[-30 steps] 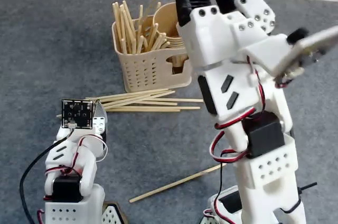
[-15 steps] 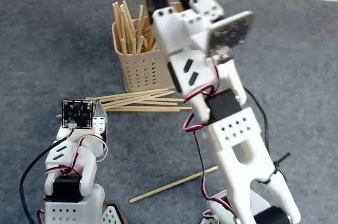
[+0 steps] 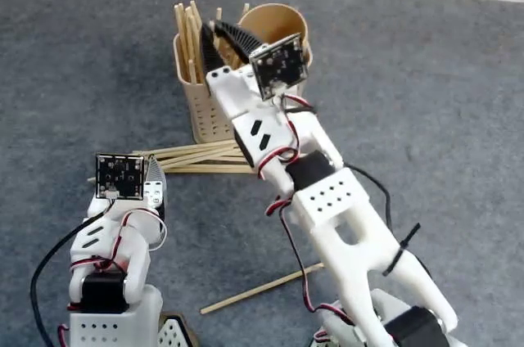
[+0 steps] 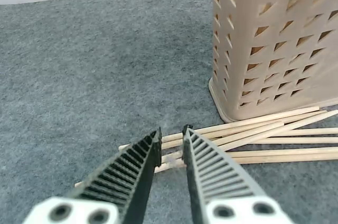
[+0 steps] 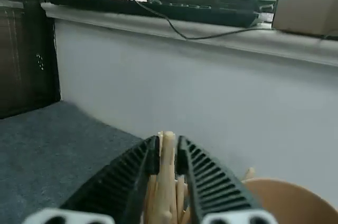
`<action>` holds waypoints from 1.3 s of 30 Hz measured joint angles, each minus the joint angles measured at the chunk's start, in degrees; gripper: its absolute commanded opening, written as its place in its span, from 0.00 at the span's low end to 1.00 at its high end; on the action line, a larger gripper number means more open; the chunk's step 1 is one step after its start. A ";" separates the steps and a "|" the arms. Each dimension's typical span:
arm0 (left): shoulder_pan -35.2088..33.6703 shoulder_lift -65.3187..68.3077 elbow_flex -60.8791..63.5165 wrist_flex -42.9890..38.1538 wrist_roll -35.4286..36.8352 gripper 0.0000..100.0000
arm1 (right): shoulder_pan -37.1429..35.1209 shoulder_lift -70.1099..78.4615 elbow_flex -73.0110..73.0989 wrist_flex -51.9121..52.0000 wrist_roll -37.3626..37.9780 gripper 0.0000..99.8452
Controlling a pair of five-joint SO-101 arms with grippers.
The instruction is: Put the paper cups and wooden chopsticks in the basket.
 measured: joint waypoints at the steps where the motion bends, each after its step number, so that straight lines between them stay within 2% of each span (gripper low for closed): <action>1: 0.00 0.00 0.00 0.00 0.00 0.08 | 0.00 0.35 0.00 0.00 0.00 0.15; 9: 0.00 0.00 0.00 0.00 0.00 0.08 | 0.00 -1.58 0.00 3.69 0.00 0.11; 15: 0.00 0.00 0.00 0.00 0.00 0.08 | -0.53 -11.52 -0.09 15.91 0.00 0.02; 18: 0.00 0.00 0.00 0.00 0.00 0.08 | 0.44 -17.14 -0.09 22.59 0.00 0.00; 28: 0.00 0.00 0.00 0.00 0.00 0.11 | 11.52 -34.73 4.40 38.51 0.00 0.00; 31: 0.00 0.00 0.00 0.00 0.00 0.15 | 14.33 -39.03 9.76 39.65 0.00 0.00; 39: 0.09 0.00 -1.05 0.79 -1.32 0.16 | 20.13 -48.18 25.58 39.65 0.00 0.00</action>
